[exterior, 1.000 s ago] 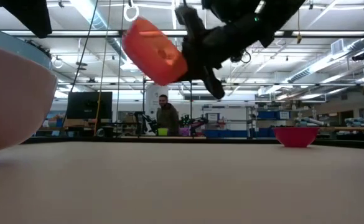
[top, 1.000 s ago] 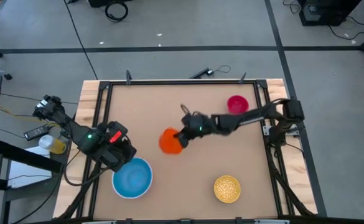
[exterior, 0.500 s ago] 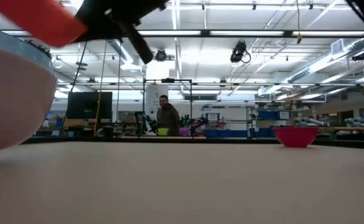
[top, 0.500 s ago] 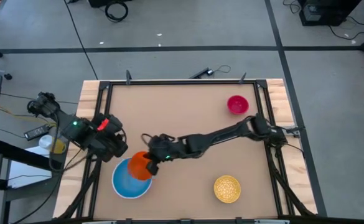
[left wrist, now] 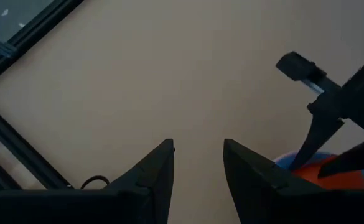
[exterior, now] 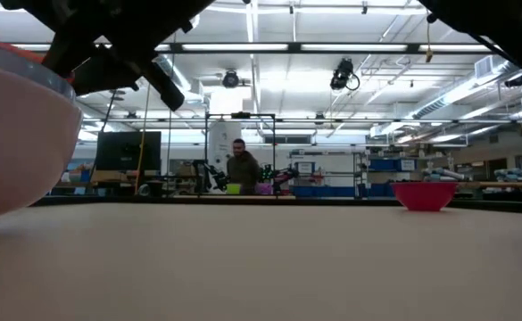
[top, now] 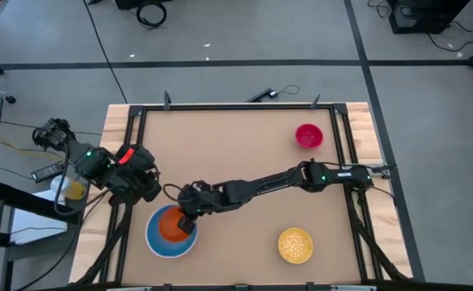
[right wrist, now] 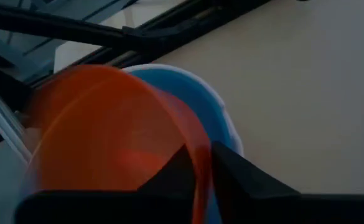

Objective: Nest bowls inside each other
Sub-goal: Stack the orange bowl on top of the blue bowl, then stack the yellow bowl on top of the orange bowl, then stack the red bowl on top of the yellow bowl

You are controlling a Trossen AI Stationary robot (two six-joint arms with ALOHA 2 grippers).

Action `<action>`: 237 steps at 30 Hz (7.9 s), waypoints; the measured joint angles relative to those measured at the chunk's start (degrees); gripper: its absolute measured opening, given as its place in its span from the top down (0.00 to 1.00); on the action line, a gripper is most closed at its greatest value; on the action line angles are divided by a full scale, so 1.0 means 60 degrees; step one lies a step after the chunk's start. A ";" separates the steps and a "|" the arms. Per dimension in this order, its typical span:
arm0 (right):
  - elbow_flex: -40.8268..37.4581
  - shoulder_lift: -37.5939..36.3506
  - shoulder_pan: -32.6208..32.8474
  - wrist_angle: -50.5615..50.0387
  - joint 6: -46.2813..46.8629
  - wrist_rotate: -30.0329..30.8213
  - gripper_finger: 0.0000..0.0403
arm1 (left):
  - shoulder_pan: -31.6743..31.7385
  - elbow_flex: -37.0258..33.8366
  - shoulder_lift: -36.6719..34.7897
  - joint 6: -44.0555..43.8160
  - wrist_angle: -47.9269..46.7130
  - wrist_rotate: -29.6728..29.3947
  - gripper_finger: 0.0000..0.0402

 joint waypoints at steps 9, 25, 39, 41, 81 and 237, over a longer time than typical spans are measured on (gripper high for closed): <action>-0.0047 -0.0050 0.0062 -0.0332 0.0009 -0.0096 0.66 | 0.0000 0.0000 0.0000 -0.0058 0.0032 -0.0178 0.65; -0.0343 -0.3092 0.0473 -0.6387 0.0391 0.2631 0.64 | 0.0000 -0.0007 -0.0627 0.4065 0.4788 -0.2748 0.65; -0.8088 -0.7730 0.2911 -0.6828 0.4859 0.0293 0.66 | 0.0139 -0.0316 -0.0561 0.8038 0.9075 -0.2442 0.65; -0.8948 -0.8153 0.3338 -0.6374 0.5197 -0.0479 0.67 | 0.0335 -0.0432 -0.0388 0.8422 0.9683 -0.2104 0.65; -0.8628 -0.6431 0.0856 0.0328 0.1395 -0.0332 0.95 | 0.1519 -0.0455 -0.0310 0.5732 0.7197 -0.1095 0.65; 0.0039 -0.0424 0.0902 -0.0455 -0.4618 -0.1213 0.87 | 0.2663 -0.0452 -0.0825 0.4781 0.3429 0.1164 0.65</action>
